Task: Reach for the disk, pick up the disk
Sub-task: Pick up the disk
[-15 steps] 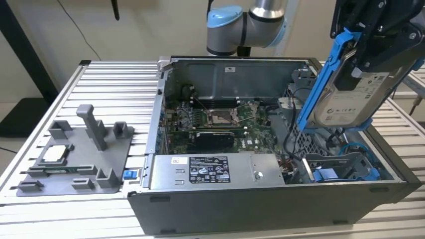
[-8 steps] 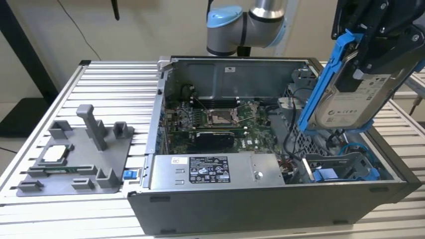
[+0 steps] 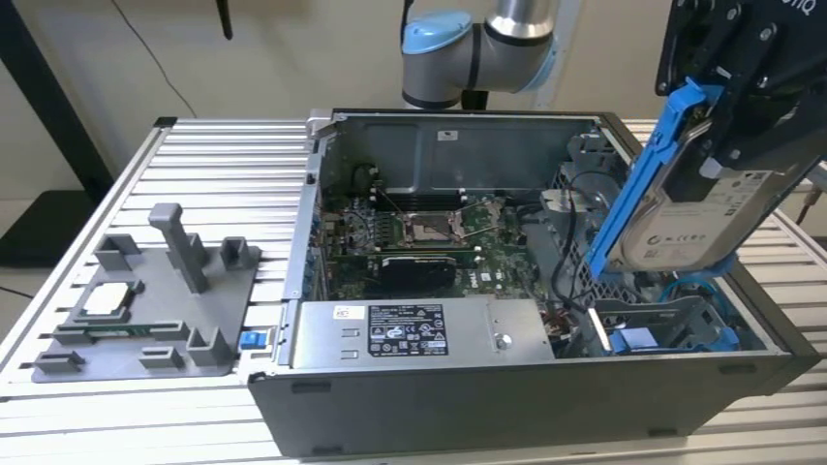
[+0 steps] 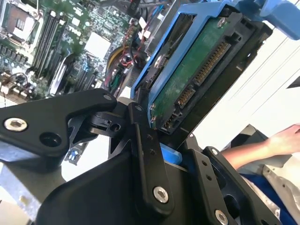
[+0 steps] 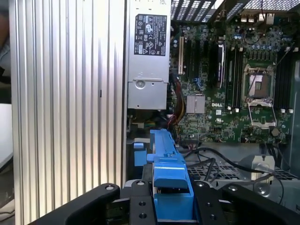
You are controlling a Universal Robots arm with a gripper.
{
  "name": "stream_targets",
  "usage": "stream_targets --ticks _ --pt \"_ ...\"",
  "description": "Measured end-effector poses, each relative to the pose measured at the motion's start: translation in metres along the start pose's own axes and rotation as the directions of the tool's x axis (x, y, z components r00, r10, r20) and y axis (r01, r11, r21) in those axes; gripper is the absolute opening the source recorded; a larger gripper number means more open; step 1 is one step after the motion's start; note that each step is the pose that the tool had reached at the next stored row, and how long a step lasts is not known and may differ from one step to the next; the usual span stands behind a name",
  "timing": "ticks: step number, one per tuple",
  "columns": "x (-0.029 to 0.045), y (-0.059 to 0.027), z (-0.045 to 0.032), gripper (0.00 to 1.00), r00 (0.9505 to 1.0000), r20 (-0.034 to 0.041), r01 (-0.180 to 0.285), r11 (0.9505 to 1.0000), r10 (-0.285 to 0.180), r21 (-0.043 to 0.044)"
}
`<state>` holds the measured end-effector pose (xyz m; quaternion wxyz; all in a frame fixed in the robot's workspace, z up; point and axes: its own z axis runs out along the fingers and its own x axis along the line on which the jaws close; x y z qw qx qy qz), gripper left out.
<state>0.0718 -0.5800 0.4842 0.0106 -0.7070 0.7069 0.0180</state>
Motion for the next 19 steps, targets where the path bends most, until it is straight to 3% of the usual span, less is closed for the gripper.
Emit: stream_targets --ticks 5,15,19 --pt "0.0033 -0.0026 0.0089 0.00 1.0000 0.0002 0.000 1.0000 0.000 0.0000" --pt "0.0053 -0.0277 0.0268 0.00 1.0000 -0.0004 0.000 1.0000 0.000 0.0000" --pt "0.0067 -0.0327 0.0338 0.00 1.0000 -0.0004 0.000 1.0000 0.000 0.0000"
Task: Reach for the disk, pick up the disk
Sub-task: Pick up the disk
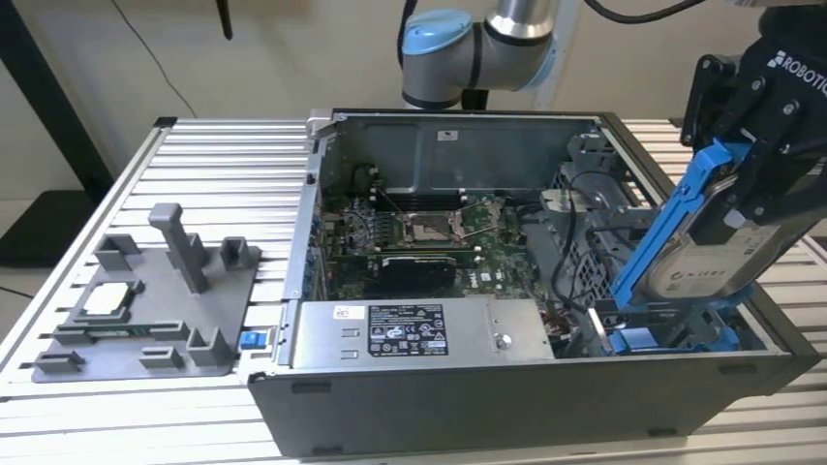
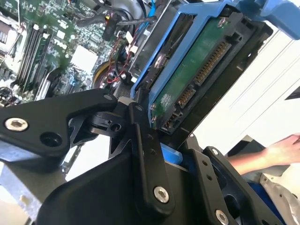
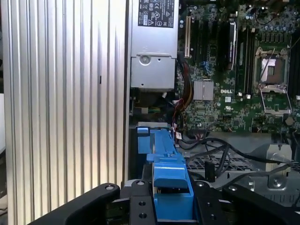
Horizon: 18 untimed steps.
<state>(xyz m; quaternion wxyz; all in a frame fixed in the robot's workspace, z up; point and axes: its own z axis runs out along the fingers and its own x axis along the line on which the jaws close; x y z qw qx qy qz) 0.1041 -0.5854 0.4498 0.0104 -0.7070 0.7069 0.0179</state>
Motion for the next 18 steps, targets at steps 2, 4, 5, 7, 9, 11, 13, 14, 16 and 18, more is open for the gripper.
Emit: stream_targets --ticks 2,4,5,7,9,11,13,14,16,18 --pt "0.0015 -0.0011 0.0038 0.00 1.0000 0.0000 0.000 1.0000 0.000 0.0000" --pt "0.0043 -0.0010 0.0062 0.00 1.0000 -0.0004 0.000 1.0000 0.000 0.0000" --pt "0.0060 -0.0011 0.0075 0.00 1.0000 -0.0003 0.000 1.0000 0.000 0.0000" --pt "0.0077 -0.0011 0.0100 0.00 1.0000 -0.0009 0.000 1.0000 0.000 0.0000" --pt "0.0079 -0.0011 0.0125 0.00 1.0000 -0.0044 0.000 1.0000 0.000 0.0000" --pt "0.0081 -0.0007 0.0152 0.00 1.0000 -0.0077 0.000 1.0000 0.000 0.0000" --pt "0.0082 0.0007 0.0173 0.00 1.0000 -0.0092 0.000 1.0000 0.000 0.0000" --pt "0.0082 0.0018 0.0180 0.00 1.0000 -0.0093 0.000 1.0000 0.000 0.0000" --pt "0.0083 0.0029 0.0186 0.00 1.0000 -0.0091 0.000 1.0000 0.000 0.0001" --pt "0.0082 0.0031 0.0186 0.00 1.0000 -0.0094 0.000 1.0000 0.000 0.0000"
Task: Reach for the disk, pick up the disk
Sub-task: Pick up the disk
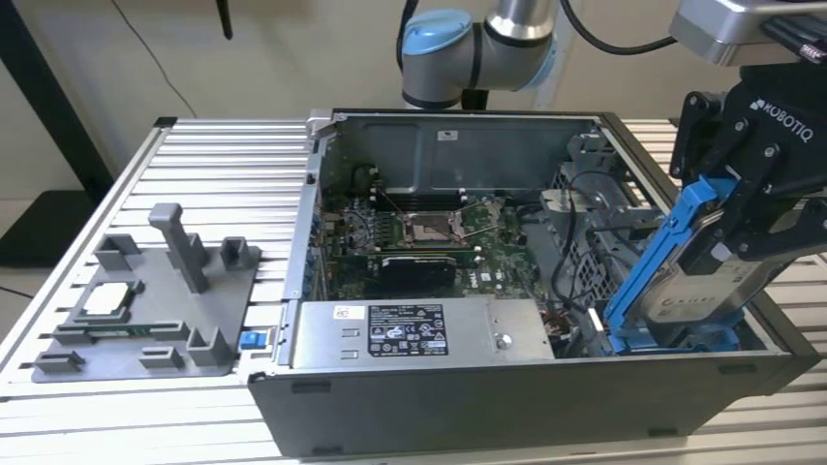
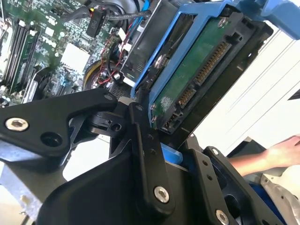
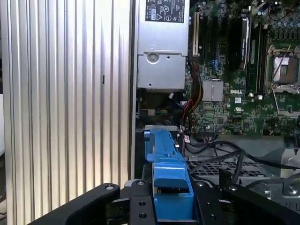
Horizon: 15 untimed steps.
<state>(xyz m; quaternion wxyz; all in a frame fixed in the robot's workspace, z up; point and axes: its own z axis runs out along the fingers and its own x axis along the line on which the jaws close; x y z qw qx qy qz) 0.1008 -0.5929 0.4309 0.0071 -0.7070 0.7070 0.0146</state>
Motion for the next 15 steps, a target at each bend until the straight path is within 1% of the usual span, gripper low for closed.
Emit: stream_targets --ticks 7,11,13,15 --pt "-0.0001 0.0002 0.0001 0.00 1.0000 0.0001 0.000 1.0000 0.000 0.0000" --pt "-0.0004 0.0020 0.0000 0.00 1.0000 -0.0001 0.000 1.0000 0.000 0.0000" --pt "-0.0006 0.0030 0.0001 0.00 1.0000 -0.0001 0.010 1.0000 -0.010 -0.0003" --pt "-0.0006 0.0034 0.0001 0.00 0.9995 -0.0003 0.032 0.9995 -0.032 -0.0010"
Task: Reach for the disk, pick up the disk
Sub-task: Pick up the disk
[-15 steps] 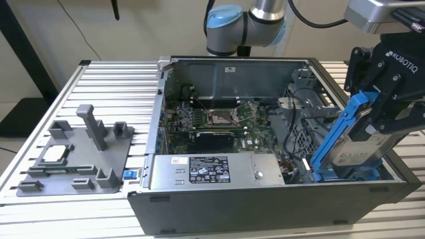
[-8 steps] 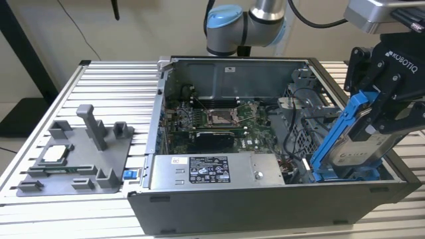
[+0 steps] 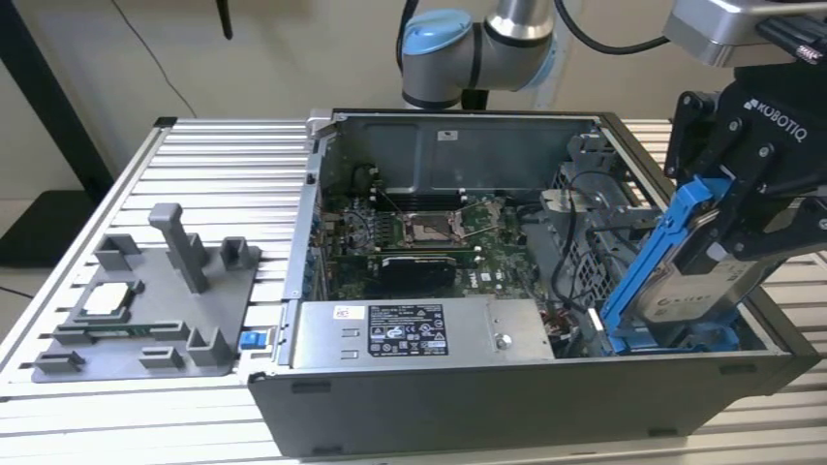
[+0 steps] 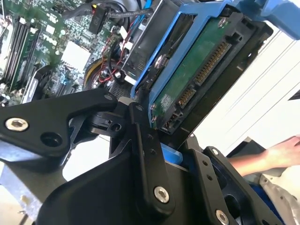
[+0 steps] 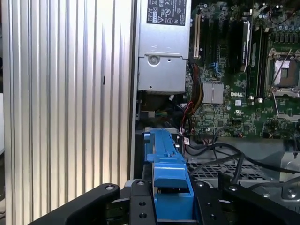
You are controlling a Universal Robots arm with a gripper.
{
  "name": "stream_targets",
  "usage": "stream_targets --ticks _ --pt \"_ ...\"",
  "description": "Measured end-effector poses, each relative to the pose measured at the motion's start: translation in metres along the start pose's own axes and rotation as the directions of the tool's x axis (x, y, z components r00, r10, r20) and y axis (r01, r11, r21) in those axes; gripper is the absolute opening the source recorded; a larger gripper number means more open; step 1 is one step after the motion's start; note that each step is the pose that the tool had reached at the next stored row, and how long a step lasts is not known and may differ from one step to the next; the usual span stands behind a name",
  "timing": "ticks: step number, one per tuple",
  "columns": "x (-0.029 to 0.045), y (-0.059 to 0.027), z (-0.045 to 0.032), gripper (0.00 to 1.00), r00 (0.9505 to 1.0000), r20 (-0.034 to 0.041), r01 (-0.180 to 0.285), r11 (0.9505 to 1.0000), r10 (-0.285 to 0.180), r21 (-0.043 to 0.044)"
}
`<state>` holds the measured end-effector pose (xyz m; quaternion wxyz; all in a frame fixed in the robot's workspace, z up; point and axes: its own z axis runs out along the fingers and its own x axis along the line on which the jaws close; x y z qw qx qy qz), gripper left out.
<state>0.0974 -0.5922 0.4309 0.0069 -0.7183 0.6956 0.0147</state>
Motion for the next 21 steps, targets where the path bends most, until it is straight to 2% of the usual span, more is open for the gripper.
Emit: stream_targets --ticks 3,21 --pt "-0.0001 0.0008 0.0000 0.00 0.9997 -0.0003 0.023 0.9997 -0.023 -0.0007" --pt "-0.0006 0.0016 -0.0031 0.00 0.9997 -0.0003 0.024 0.9997 -0.024 -0.0008"
